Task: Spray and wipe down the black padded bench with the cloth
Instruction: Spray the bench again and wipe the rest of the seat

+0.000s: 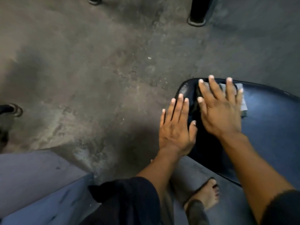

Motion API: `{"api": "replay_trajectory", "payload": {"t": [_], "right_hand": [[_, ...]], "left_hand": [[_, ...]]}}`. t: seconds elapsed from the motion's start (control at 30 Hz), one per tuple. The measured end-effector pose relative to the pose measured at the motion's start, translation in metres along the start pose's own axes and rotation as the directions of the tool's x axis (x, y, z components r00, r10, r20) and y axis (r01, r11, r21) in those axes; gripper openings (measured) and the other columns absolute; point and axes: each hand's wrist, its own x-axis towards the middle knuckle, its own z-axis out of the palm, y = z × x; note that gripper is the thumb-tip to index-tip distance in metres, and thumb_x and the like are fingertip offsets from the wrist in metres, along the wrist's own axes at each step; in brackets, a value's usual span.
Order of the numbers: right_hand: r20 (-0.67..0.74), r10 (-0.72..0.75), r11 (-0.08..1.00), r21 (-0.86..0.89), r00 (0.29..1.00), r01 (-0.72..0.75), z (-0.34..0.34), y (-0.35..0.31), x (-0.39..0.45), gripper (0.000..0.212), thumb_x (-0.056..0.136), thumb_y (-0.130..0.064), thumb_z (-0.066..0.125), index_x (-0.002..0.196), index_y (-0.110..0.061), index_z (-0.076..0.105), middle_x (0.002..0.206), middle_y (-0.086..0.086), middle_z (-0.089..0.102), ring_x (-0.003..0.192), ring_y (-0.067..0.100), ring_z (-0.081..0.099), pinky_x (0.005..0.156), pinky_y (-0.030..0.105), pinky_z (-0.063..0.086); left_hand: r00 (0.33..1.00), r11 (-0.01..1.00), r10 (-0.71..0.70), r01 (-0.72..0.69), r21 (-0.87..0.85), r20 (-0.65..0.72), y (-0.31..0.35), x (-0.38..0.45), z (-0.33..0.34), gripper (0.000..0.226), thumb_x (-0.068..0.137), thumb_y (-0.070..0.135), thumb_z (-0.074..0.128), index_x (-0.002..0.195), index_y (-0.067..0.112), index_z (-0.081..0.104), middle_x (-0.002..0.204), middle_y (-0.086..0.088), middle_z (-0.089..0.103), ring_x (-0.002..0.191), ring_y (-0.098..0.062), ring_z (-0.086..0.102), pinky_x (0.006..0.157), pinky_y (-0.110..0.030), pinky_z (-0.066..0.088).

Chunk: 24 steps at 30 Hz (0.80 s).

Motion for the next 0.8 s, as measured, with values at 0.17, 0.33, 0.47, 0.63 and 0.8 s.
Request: {"api": "replay_trajectory", "payload": {"t": [0.17,0.33,0.47,0.63,0.8], "right_hand": [[0.089,-0.135,0.989,-0.055,0.987,0.14,0.001,0.008,-0.066,0.059,0.111,-0.047,0.028,0.17,-0.04,0.024,0.181,-0.009,0.018,0.168,0.037,0.008,0.133,0.065,0.011],[0.09,-0.02,0.997,-0.077,0.996,0.027,-0.008,0.048,-0.091,0.06,0.111,-0.049,0.029,0.17,-0.042,0.023,0.18,-0.005,0.022,0.166,0.038,0.014,0.132,0.067,0.014],[0.016,0.053,0.997,-0.049,0.998,-0.052,-0.002,0.03,-0.043,0.06,0.112,-0.051,0.024,0.171,-0.041,0.016,0.181,-0.003,0.016,0.167,0.042,0.005,0.132,0.07,0.006],[0.059,-0.075,0.99,-0.114,0.995,0.082,0.01,0.012,-0.093,0.065,0.11,-0.051,0.029,0.172,-0.04,0.013,0.182,-0.004,0.013,0.167,0.042,0.005,0.13,0.069,0.013],[0.115,-0.058,0.985,-0.154,0.992,0.075,0.013,0.056,-0.174,0.068,0.108,-0.054,0.038,0.171,-0.043,0.015,0.182,-0.004,0.012,0.168,0.038,0.012,0.131,0.066,0.018]], "left_hand": [[0.999,0.998,-0.001,0.004,-0.061,0.054,0.0,0.0,-0.005,0.074,0.103,0.04,0.035,0.173,0.024,0.018,0.182,0.007,0.008,0.168,-0.013,0.003,0.134,-0.053,0.018],[1.0,0.998,-0.02,0.021,-0.06,0.013,0.006,0.004,-0.004,0.074,0.102,0.037,0.037,0.172,0.024,0.018,0.182,0.007,0.01,0.168,-0.014,0.005,0.135,-0.052,0.017],[1.0,0.998,-0.023,0.023,-0.051,0.016,0.004,0.003,0.001,0.073,0.104,0.037,0.039,0.173,0.026,0.016,0.182,0.008,0.008,0.168,-0.013,0.004,0.136,-0.051,0.016],[0.998,0.997,-0.018,0.023,-0.074,0.067,0.006,0.002,-0.008,0.069,0.106,0.038,0.03,0.173,0.025,0.016,0.182,0.007,0.005,0.168,-0.012,0.001,0.137,-0.049,0.012],[0.995,0.998,-0.058,0.06,-0.02,0.076,0.021,0.005,-0.016,0.072,0.102,0.034,0.029,0.172,0.017,0.021,0.182,-0.002,0.012,0.169,-0.021,0.008,0.136,-0.051,0.014]]}}
